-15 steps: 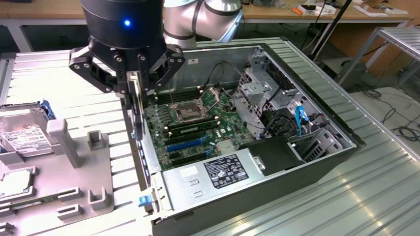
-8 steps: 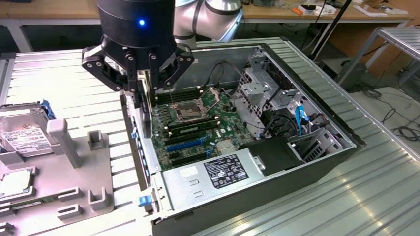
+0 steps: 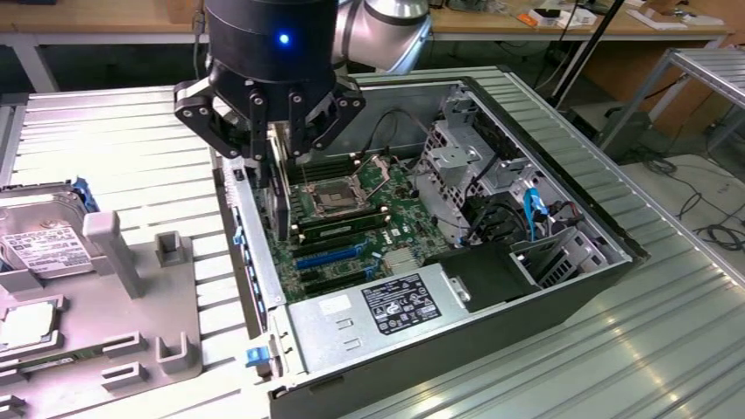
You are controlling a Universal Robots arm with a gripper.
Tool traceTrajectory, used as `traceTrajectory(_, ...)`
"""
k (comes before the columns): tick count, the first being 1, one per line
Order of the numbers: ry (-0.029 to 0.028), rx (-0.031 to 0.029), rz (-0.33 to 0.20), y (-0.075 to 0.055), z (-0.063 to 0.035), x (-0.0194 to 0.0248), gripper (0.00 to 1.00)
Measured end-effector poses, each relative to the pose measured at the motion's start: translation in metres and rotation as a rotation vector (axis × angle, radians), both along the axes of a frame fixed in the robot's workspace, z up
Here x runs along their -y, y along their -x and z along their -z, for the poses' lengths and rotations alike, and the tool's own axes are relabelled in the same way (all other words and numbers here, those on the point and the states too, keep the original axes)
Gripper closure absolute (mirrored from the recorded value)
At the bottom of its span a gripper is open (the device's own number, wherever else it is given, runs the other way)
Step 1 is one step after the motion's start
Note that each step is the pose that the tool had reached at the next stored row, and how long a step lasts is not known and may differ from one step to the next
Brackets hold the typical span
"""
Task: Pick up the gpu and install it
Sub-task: 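Pick up the gpu and move the gpu toward the slot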
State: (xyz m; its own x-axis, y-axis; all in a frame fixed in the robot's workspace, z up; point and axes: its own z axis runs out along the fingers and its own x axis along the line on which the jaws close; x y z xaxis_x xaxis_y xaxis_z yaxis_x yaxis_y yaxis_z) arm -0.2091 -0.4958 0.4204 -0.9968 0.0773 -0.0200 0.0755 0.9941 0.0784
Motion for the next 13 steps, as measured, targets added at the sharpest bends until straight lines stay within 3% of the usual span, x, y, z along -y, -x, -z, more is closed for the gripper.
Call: traceTrajectory(13,0.0001,0.0,0.0,-0.013,0.0,0.0,0.73)
